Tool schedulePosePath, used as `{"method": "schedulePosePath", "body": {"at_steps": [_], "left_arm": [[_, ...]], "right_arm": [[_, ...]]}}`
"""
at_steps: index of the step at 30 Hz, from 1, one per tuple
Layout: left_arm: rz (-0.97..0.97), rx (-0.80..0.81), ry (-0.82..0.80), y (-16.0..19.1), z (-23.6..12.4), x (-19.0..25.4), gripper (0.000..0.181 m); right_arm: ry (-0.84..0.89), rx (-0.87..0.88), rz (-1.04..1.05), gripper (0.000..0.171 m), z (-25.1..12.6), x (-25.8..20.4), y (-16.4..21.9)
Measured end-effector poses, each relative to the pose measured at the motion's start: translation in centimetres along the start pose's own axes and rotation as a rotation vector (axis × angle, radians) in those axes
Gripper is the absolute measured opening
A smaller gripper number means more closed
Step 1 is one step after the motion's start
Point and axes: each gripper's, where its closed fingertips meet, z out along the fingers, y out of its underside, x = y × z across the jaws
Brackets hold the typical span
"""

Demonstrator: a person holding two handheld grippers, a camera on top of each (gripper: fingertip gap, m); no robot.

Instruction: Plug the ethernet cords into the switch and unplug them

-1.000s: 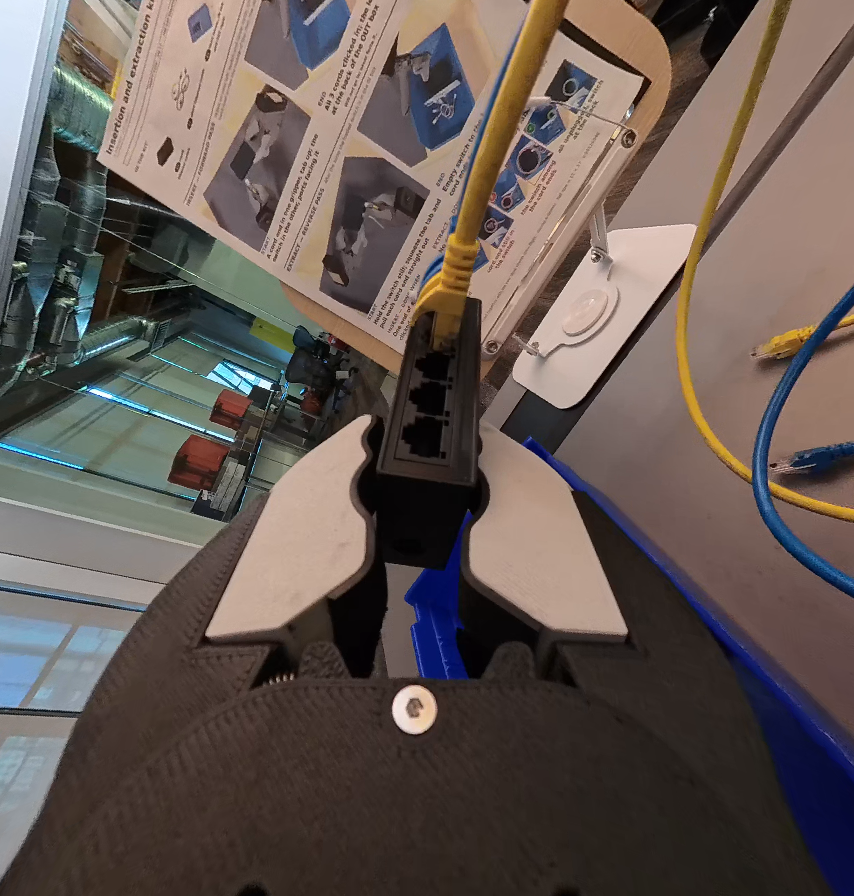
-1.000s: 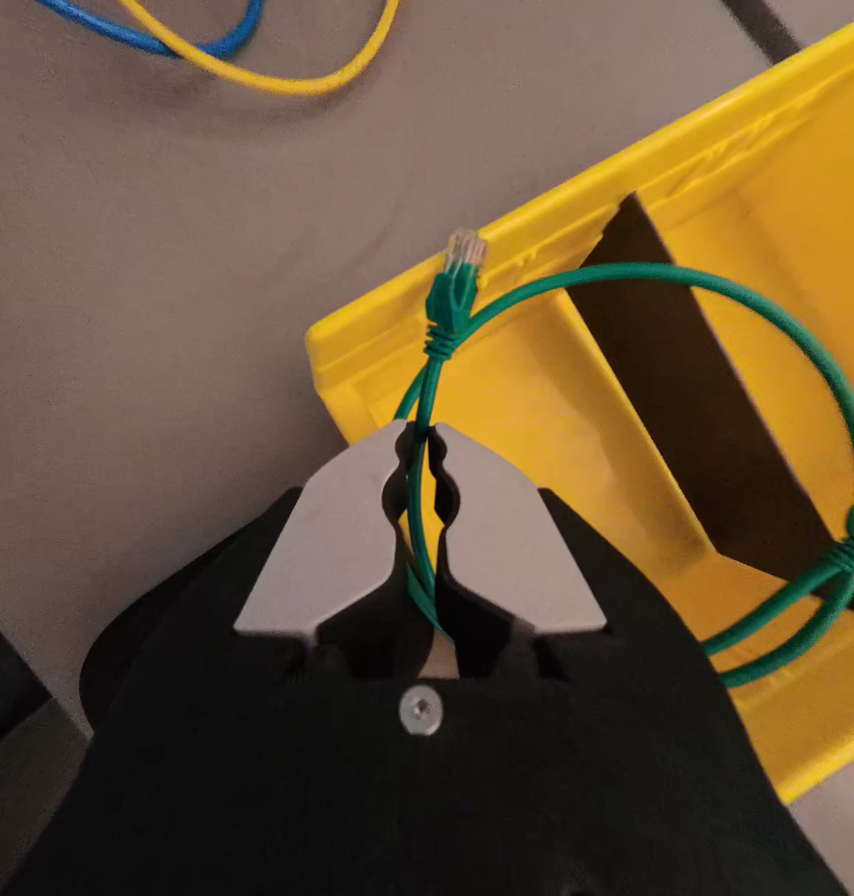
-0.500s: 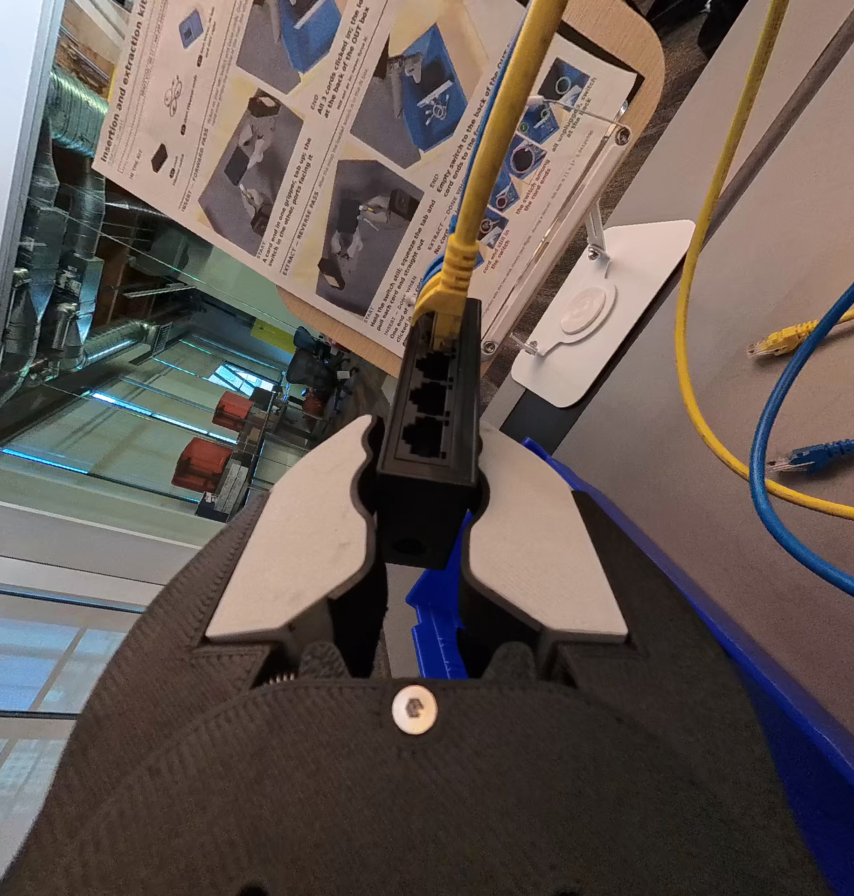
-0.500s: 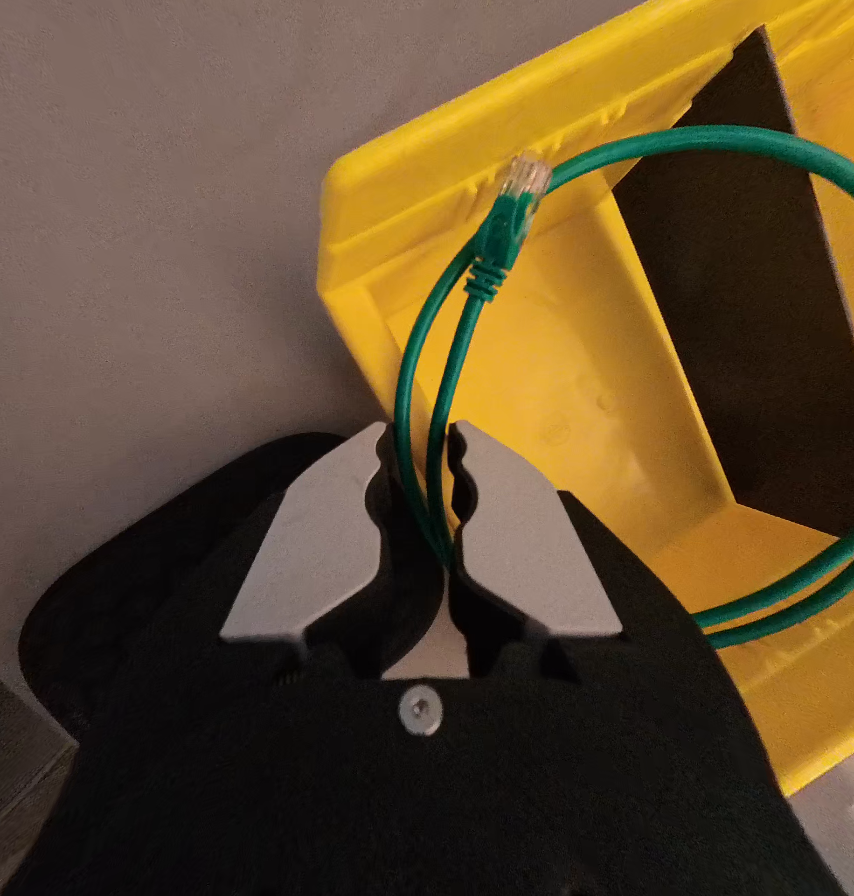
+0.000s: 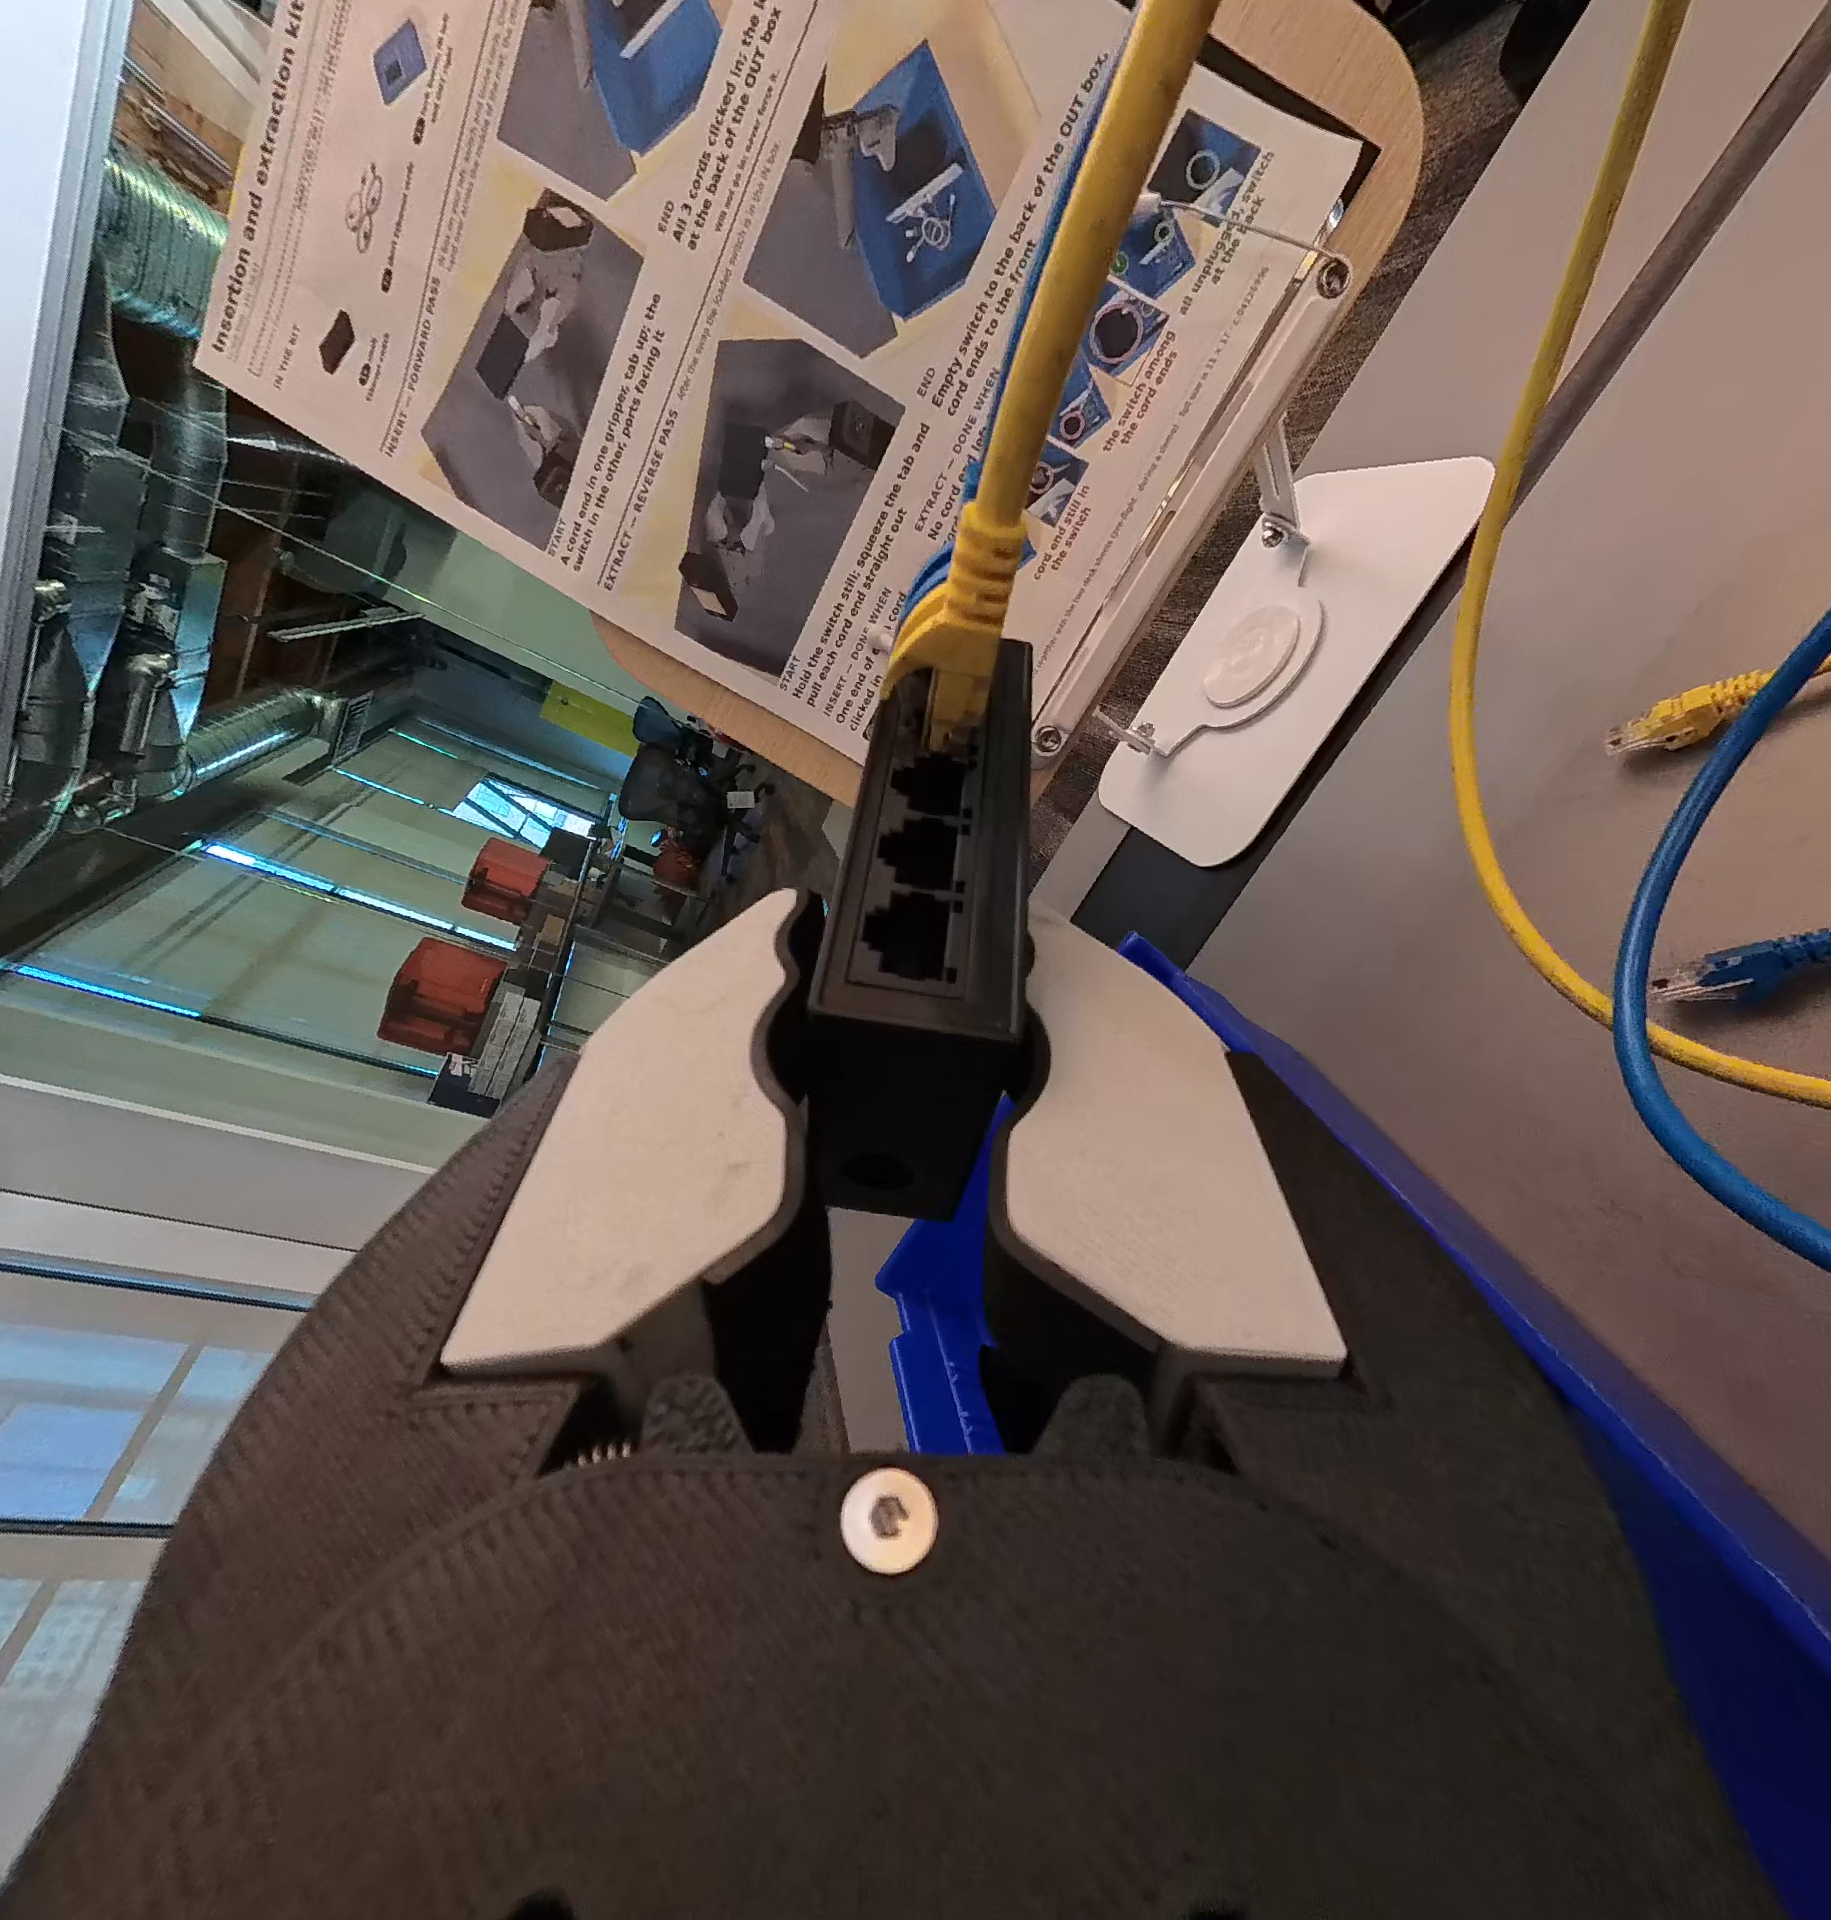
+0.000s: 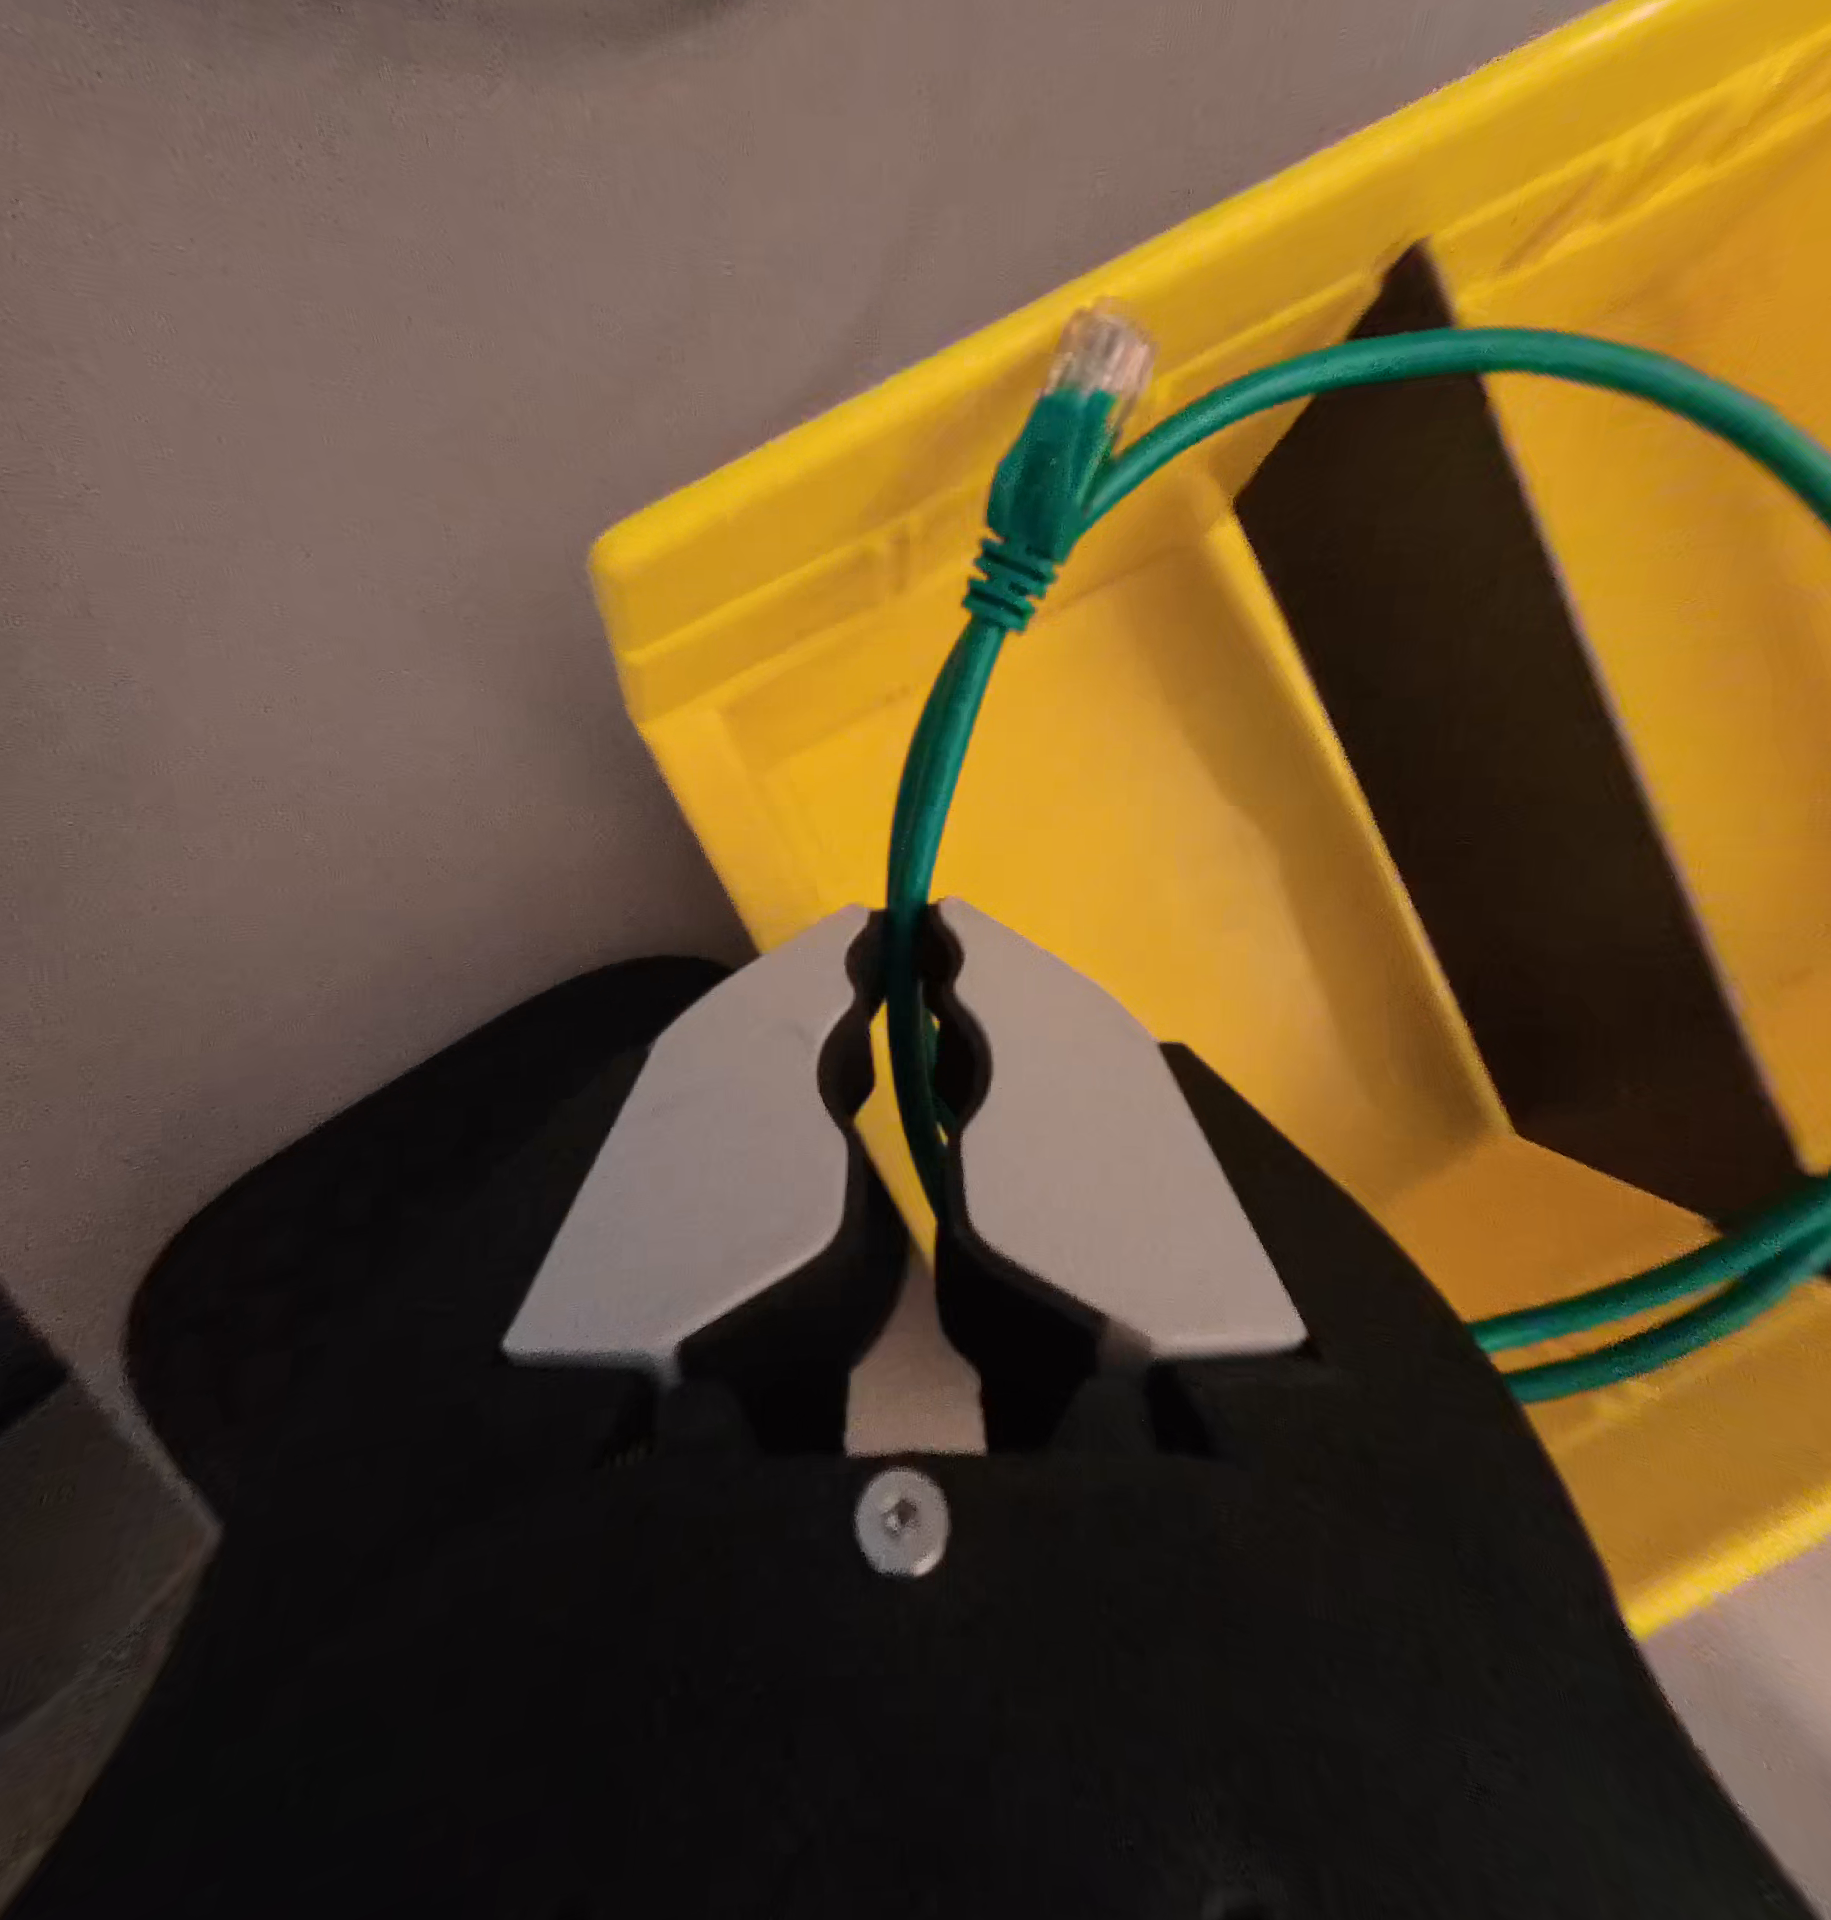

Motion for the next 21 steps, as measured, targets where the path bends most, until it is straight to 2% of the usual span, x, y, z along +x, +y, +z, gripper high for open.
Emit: {"method": "schedulePosePath", "body": {"at_steps": [4, 7, 10, 12, 16, 18, 20, 21], "left_arm": [[0.007, 0.003, -0.001, -0.2, -0.1, 0.1, 0.032], [0.015, 0.004, 0.001, -0.4, -0.1, 0.3, 0.031], [0.02, 0.002, 0.003, -0.5, -0.1, 0.4, 0.031], [0.02, 0.0, 0.003, -0.4, -0.1, 0.4, 0.032], [0.01, -0.001, -0.002, -0.1, -0.2, 0.1, 0.032], [0.005, -0.003, -0.004, 0.0, -0.2, -0.1, 0.032], [0.005, -0.002, -0.005, 0.0, -0.1, -0.1, 0.031], [0.007, -0.001, -0.006, -0.1, -0.1, -0.1, 0.031]], "right_arm": [[0.084, -0.001, -0.194, 0.008, 0.9, 1.4, -0.4], [-0.062, -0.176, -0.09, 0.009, 3.5, 1.1, 2.2], [-0.198, -0.081, 0.061, 0.012, 3.9, 0.6, 0.2], [-0.199, -0.045, 0.067, 0.025, 3.4, 1.0, -0.5], [-0.028, 0.096, -0.027, 0.028, -0.6, 3.3, -2.2], [0.158, 0.168, -0.012, 0.027, -3.4, 6.5, -2.4], [0.382, 0.156, 0.02, 0.03, -5.4, 10.8, -1.1], [0.425, 0.135, 0.029, 0.032, -5.6, 12.0, -0.6]]}}
